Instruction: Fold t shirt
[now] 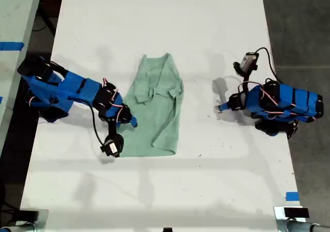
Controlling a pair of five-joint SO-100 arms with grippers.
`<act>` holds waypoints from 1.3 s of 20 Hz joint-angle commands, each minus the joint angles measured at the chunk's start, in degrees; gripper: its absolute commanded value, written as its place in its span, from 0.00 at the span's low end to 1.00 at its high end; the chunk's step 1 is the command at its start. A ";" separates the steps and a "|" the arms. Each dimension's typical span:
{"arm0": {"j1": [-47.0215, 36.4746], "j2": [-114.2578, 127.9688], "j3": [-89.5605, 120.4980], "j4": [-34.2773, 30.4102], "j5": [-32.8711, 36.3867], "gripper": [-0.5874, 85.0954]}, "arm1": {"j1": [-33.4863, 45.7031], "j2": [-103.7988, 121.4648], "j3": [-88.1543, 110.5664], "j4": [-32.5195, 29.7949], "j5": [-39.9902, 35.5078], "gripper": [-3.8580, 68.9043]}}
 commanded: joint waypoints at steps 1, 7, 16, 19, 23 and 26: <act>0.70 4.83 6.68 -3.43 -6.15 0.26 | -0.53 0.62 2.11 0.09 -0.53 0.08; 0.53 1.58 17.58 -14.68 -14.15 0.17 | -0.44 0.62 2.11 0.09 -0.62 0.08; -1.85 8.00 9.23 -8.26 -9.32 0.00 | -0.35 0.62 2.11 0.09 -0.70 0.08; -2.02 6.33 -5.27 1.32 -3.16 0.00 | -0.26 0.62 2.11 0.09 -0.70 0.08; -5.36 -7.47 -25.66 5.54 8.53 0.00 | -0.26 0.62 2.11 0.09 -0.70 0.08; -9.14 -22.06 -43.07 6.77 16.61 0.00 | -0.18 0.62 2.11 0.09 -0.88 0.08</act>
